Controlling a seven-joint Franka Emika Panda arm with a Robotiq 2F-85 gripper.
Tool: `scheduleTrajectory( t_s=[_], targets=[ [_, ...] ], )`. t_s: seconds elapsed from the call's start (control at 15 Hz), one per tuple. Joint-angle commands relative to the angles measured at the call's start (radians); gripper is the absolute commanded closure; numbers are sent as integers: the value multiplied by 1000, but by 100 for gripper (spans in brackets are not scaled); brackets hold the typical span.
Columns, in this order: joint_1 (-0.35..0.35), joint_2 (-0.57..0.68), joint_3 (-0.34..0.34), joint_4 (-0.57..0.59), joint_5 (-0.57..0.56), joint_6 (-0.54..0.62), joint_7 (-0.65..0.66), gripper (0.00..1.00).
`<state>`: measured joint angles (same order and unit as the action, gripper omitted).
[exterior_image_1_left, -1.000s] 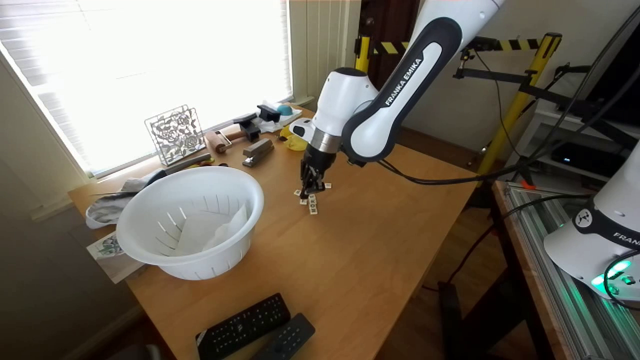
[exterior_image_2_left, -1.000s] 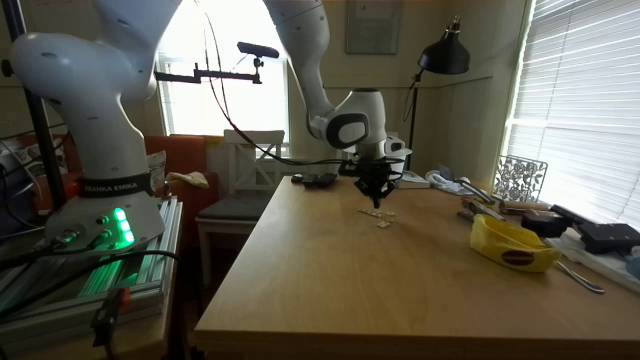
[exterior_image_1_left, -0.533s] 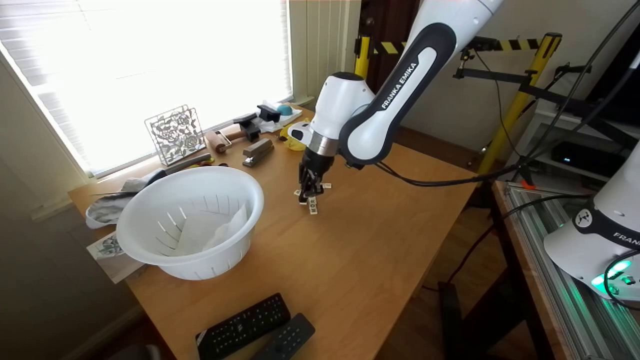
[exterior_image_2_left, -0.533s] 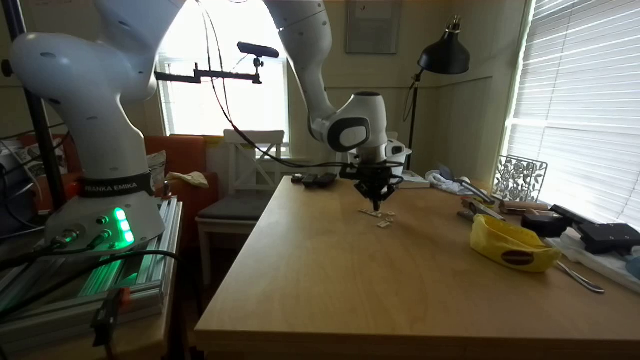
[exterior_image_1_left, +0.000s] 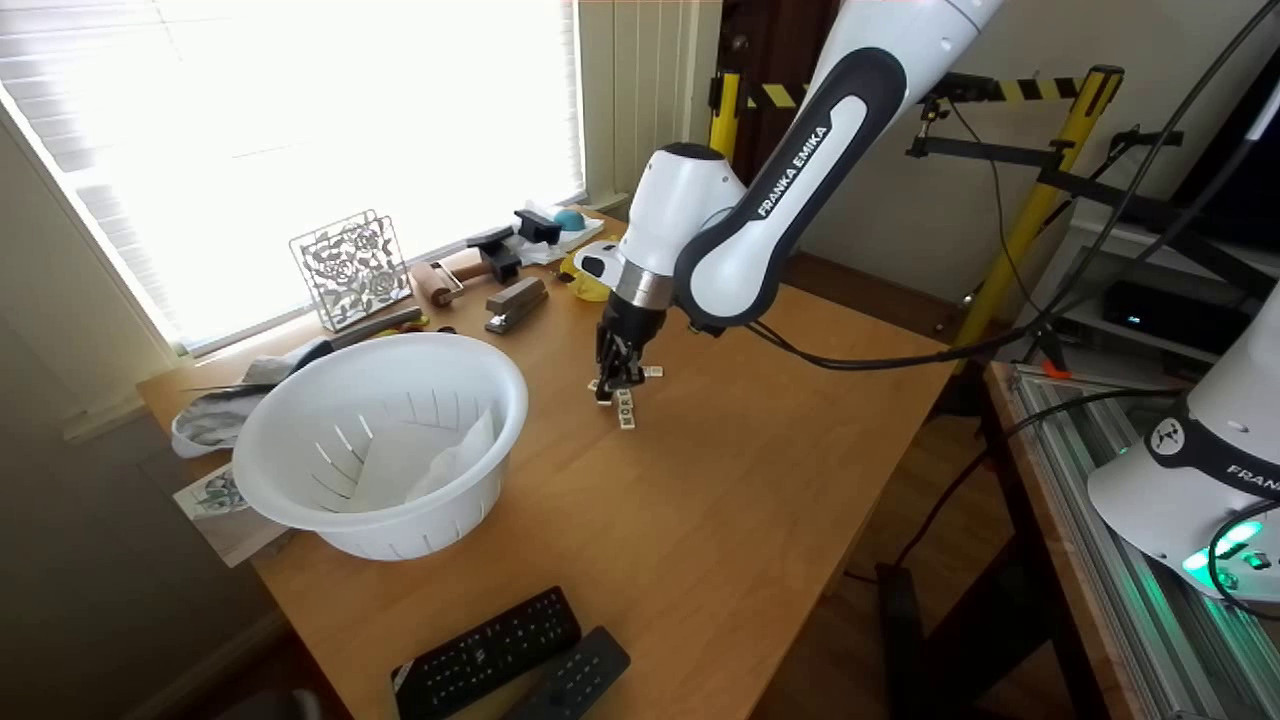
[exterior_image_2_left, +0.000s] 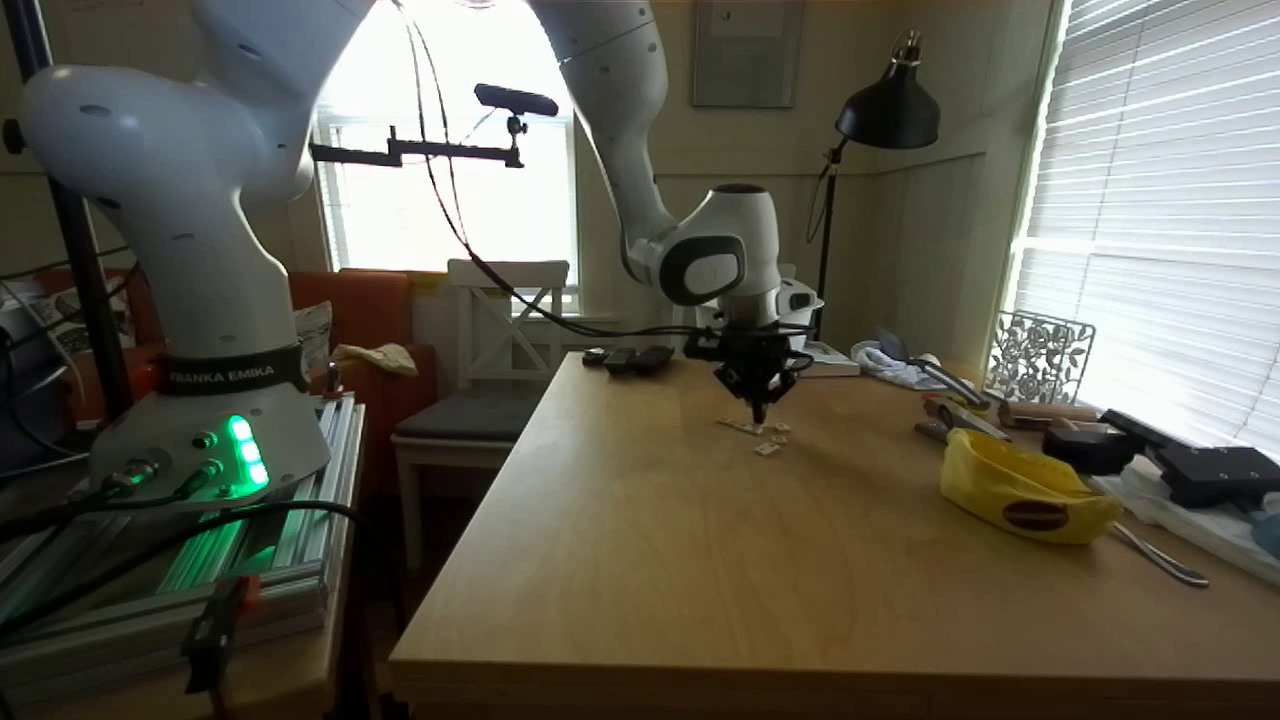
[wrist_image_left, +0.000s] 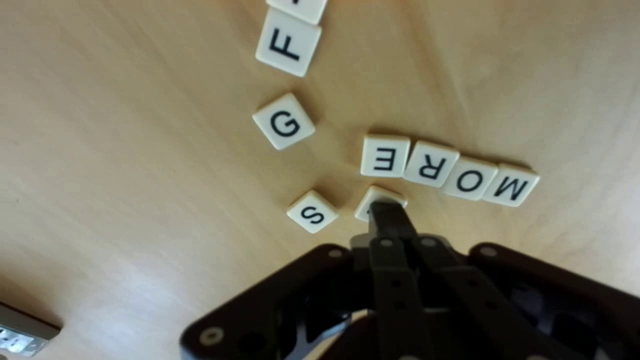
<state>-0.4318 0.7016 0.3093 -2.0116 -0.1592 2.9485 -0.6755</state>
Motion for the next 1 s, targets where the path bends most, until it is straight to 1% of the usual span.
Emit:
scheduleTrajectory(
  t_s=[0.0,0.27,0.67,0.93],
  targets=[
    [-9,25,-11,17,27,-9,-13,100],
    [-38,27,-17,13,35,18,-10,100],
    [-55,34,-59,14,36,53,21,100],
    [-56,3,-76,-14,25,89,45,100]
  ],
)
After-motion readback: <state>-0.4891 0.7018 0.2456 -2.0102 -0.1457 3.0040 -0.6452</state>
